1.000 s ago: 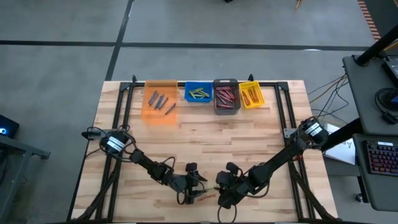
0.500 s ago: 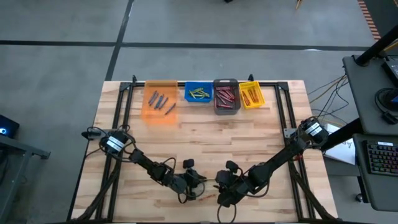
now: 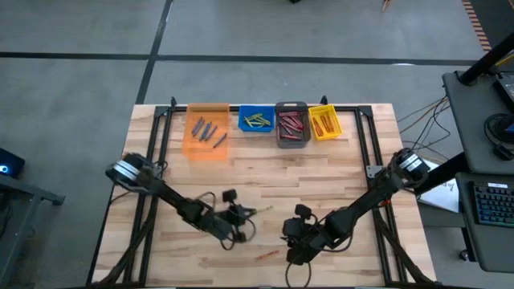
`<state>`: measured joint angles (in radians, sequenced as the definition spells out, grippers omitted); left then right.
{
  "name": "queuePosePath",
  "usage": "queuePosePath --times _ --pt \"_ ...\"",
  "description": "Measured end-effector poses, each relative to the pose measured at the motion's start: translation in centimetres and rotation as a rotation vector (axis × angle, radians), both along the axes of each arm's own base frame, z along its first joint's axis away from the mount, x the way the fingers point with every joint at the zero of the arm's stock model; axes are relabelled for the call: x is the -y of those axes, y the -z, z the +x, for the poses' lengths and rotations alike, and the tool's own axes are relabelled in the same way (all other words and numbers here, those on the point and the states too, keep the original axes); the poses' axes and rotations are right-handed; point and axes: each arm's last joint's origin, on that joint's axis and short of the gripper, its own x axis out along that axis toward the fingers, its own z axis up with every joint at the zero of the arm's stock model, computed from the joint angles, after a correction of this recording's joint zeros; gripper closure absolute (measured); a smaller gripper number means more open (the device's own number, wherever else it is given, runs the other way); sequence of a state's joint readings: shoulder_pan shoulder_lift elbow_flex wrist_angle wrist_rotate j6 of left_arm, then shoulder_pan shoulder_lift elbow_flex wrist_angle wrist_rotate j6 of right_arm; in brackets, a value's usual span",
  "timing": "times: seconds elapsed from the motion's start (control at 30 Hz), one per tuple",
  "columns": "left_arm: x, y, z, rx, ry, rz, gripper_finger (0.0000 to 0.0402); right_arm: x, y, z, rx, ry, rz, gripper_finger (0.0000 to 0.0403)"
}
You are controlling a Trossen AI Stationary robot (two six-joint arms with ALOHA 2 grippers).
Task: Sort crayons
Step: Put the green crayon into the blue bin
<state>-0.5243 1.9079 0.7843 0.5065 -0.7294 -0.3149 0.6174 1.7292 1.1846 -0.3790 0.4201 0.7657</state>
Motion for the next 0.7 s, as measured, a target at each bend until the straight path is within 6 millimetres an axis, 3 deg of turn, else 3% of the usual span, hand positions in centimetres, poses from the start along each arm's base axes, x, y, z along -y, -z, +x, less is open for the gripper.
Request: queuePosePath --times 0.13,0.33,0.5,0.7 --pt "-1.7 -2.7 -2.9 0.077 -0.028 -0.024 0.04 0.6 -1.5 -0.7 0.027 -0.008 -0.051 0.0271" --pt "-3.7 -7.0 -6.5 0.332 0.018 -0.1 0.0401 1.8 -2.7 -0.7 0.14 0.027 -0.281 0.0271" --pt "-5.0 -9.8 -8.6 0.568 0.117 -0.048 0.0401 4.1 -3.5 1.6 0.23 0.042 -0.443 0.0271" --pt "-6.3 -11.5 -9.2 0.718 0.196 0.056 0.0401 8.6 -6.0 5.3 0.383 -0.074 -0.558 0.0271"
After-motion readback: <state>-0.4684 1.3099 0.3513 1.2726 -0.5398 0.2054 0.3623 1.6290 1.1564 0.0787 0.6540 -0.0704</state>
